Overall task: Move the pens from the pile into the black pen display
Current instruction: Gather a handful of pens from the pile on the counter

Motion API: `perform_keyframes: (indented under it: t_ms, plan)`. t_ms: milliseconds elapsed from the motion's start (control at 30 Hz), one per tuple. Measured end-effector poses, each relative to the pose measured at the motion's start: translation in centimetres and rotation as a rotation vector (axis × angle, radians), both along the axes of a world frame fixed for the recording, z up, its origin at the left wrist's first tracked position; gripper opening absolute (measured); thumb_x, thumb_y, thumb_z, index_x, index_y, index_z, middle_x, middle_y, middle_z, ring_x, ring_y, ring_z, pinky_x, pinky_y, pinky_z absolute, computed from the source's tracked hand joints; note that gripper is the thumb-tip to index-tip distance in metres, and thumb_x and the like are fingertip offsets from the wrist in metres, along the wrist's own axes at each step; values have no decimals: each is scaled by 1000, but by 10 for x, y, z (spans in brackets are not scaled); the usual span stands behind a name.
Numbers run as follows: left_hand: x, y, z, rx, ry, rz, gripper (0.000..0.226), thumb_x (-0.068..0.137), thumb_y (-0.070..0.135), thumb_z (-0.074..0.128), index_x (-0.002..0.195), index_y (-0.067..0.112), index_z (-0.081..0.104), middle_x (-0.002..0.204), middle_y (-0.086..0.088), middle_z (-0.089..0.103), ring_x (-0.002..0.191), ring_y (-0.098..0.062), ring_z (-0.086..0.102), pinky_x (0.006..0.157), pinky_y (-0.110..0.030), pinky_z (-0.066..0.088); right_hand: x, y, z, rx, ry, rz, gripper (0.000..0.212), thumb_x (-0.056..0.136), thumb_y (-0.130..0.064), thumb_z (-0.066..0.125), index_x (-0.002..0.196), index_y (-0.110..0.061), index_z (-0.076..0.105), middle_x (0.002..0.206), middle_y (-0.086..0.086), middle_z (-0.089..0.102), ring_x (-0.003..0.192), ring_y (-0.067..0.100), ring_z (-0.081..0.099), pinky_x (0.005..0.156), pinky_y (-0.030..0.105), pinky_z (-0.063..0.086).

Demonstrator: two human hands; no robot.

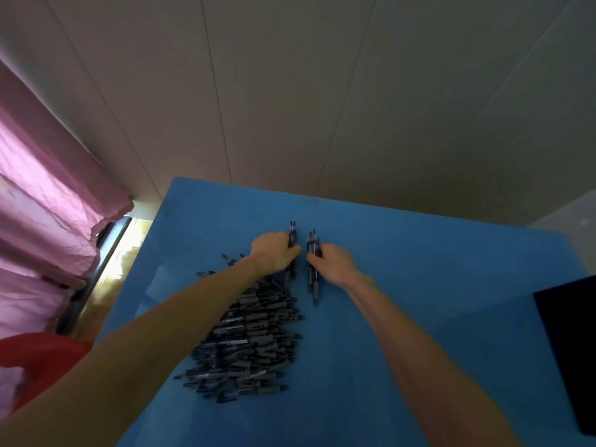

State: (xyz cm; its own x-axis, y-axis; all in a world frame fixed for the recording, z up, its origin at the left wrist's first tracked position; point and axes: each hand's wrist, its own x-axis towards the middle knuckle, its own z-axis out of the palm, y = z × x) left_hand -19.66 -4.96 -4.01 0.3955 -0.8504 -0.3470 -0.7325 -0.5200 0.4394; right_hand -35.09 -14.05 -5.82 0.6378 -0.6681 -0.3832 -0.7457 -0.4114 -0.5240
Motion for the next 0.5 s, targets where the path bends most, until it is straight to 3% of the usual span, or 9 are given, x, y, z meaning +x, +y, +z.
perform_keyframes:
  t_ms: [167, 200, 267, 333, 400, 500]
  plan:
    - [12, 3, 3, -109, 312, 107, 40, 108, 34, 41, 73, 18, 30, 65, -3, 34, 58, -20, 29, 59, -36, 32, -1, 3, -5, -65, -14, -14, 39, 102, -37, 50, 70, -16, 42, 64, 2, 48, 57, 19, 45, 54, 35, 34]
    - [16, 1, 4, -104, 384, 118, 38, 108, 36, 42, 76, 17, 36, 69, -5, 39, 62, -21, 35, 63, -40, 39, -1, 3, -6, -73, -11, -15, 40, 102, -38, 49, 70, -16, 41, 63, 2, 48, 57, 19, 44, 53, 35, 33]
    - [26, -2, 2, -95, 515, 159, 33, 105, 41, 46, 89, 12, 53, 88, -7, 58, 78, -23, 55, 85, -49, 55, 0, 3, -4, -91, -4, -20, 41, 102, -38, 49, 68, -17, 39, 61, 1, 46, 55, 18, 43, 51, 34, 31]
    - [30, 0, 11, -123, 637, 210, 37, 106, 39, 46, 110, 8, 66, 113, -3, 69, 100, -22, 66, 99, -46, 54, 1, 5, -2, -103, -6, -31, 42, 101, -37, 50, 65, -18, 37, 59, 0, 44, 53, 17, 40, 49, 33, 30]
    - [25, 6, 30, -199, 730, 254, 36, 108, 35, 44, 121, 11, 68, 117, -2, 72, 105, -20, 69, 96, -37, 56, 1, 6, -2, -105, -17, -46, 43, 101, -37, 50, 65, -18, 37, 58, 0, 43, 52, 16, 39, 49, 32, 29]
    - [22, 14, 42, -261, 799, 323, 32, 110, 29, 41, 102, 12, 67, 92, 0, 72, 81, -14, 69, 73, -25, 57, 0, 7, -3, -108, -33, -45, 44, 101, -38, 50, 64, -18, 36, 59, 2, 42, 52, 18, 38, 51, 33, 31]
